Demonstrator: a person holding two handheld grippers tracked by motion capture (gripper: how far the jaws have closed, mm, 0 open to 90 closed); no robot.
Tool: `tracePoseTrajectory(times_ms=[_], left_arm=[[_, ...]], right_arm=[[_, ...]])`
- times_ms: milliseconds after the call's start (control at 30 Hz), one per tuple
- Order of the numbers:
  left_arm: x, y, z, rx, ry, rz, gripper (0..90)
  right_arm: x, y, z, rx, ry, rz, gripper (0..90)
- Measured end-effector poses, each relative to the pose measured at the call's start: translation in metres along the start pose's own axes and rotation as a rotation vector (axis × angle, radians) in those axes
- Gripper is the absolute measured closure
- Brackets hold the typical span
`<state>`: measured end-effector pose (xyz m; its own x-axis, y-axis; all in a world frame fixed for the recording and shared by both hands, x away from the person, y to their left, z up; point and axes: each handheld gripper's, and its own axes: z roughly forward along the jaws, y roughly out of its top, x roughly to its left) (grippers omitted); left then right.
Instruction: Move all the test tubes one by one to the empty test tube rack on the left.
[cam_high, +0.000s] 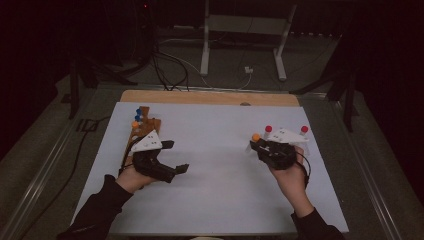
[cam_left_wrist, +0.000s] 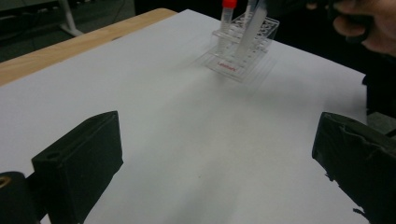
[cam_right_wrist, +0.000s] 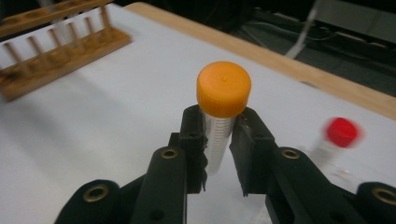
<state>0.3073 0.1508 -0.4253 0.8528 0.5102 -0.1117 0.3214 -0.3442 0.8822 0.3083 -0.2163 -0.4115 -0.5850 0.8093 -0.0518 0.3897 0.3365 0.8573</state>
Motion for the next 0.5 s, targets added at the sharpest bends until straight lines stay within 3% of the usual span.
tracePoseTrajectory(times_ms=[500], left_arm=[[-0.012, 0.017, 0.017, 0.008, -0.056, 0.014, 3.6]], right_arm=[[0.051, -0.005, 0.024, 0.046, 0.164, -0.109, 74.6]])
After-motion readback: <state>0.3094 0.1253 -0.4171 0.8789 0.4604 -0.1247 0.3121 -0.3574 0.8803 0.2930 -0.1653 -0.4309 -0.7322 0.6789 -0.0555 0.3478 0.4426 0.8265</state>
